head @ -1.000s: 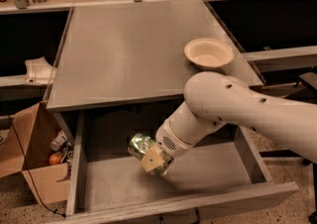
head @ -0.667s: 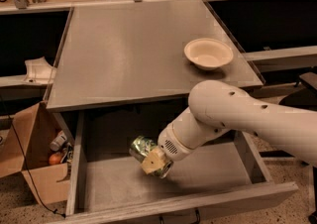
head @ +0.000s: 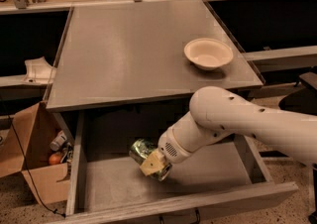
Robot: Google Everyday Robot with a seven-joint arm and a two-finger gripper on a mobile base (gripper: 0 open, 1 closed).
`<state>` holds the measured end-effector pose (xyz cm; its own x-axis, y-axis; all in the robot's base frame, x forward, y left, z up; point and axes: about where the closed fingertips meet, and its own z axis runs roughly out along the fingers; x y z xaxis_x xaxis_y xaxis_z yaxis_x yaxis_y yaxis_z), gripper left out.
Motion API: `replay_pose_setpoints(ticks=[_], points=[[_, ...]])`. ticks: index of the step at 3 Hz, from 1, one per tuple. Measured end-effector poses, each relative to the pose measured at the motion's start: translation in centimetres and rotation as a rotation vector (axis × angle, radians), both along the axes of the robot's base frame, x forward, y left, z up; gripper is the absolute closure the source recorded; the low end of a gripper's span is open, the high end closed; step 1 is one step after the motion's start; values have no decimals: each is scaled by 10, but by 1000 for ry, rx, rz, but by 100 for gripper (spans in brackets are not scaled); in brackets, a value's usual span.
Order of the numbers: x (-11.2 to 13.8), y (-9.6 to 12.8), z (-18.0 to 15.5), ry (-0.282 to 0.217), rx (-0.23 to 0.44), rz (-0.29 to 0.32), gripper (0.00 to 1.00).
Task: Place green can into top drawer
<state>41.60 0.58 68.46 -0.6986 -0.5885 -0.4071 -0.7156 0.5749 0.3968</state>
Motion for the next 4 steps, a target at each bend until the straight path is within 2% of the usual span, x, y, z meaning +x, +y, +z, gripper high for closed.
replay_pose_setpoints(ticks=[1,2,4], points=[[4,0,-22,35,-18,-30,100],[10,1,-37,49,-32,-49,100],[18,2,-60,73,-52,-52,100]])
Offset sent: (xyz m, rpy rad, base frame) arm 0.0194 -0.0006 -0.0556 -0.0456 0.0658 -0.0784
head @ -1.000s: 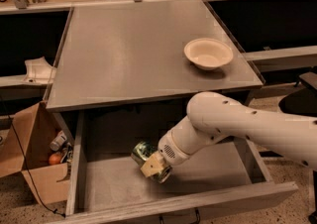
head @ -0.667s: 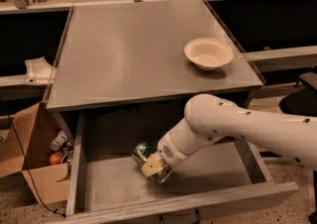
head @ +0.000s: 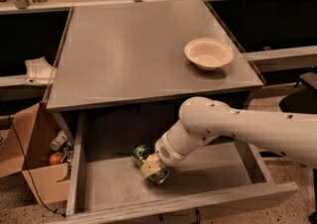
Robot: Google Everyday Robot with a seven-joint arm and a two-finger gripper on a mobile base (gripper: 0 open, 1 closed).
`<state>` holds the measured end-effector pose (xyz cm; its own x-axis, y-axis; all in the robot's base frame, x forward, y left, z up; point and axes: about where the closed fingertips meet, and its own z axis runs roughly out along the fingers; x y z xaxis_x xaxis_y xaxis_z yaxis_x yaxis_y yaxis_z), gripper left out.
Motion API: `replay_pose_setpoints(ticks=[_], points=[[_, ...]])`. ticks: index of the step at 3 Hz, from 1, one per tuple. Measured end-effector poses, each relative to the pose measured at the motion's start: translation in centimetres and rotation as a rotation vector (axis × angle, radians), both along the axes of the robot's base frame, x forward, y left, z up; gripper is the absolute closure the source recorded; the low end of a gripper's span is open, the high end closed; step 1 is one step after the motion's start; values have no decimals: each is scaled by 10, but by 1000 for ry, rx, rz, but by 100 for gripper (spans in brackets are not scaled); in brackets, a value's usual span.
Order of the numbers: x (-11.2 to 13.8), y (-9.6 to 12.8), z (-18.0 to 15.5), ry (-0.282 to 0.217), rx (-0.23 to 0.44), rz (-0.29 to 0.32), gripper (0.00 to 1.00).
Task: Place green can into top drawer
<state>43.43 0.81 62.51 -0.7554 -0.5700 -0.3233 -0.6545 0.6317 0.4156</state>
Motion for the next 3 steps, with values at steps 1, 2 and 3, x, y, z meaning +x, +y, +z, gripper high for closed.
replay_pose_setpoints(ticks=[1,2,3], points=[[0,0,-1,1,0,0,82],[0,0,-1,1,0,0,59],[0,0,-1,1,0,0,36]])
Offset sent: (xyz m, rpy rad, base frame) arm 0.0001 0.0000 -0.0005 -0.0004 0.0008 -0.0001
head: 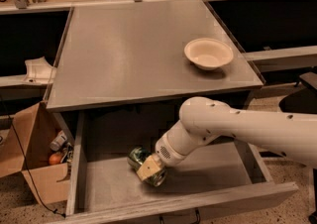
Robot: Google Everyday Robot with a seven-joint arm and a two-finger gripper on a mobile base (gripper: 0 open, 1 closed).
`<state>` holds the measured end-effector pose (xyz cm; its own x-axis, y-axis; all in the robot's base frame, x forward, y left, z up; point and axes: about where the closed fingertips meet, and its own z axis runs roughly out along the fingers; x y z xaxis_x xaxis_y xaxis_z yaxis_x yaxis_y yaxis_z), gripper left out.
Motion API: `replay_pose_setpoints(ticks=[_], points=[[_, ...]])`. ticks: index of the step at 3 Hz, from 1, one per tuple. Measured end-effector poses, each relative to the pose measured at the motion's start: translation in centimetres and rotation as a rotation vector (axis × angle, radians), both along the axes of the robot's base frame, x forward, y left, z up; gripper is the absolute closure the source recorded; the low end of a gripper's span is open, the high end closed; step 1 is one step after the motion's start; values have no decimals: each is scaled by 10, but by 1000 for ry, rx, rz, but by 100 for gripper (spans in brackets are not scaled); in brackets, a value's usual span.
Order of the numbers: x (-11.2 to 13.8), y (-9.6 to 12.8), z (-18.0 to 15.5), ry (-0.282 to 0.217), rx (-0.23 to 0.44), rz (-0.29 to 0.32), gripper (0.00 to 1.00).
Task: Place green can into top drawer
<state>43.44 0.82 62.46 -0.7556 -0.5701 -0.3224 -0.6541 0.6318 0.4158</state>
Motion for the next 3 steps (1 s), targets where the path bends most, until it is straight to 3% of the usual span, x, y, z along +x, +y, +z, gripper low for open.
replay_pose_setpoints(ticks=[1,2,3], points=[[0,0,0,0,0,0,12],[0,0,0,0,0,0,0],[0,0,0,0,0,0,0]])
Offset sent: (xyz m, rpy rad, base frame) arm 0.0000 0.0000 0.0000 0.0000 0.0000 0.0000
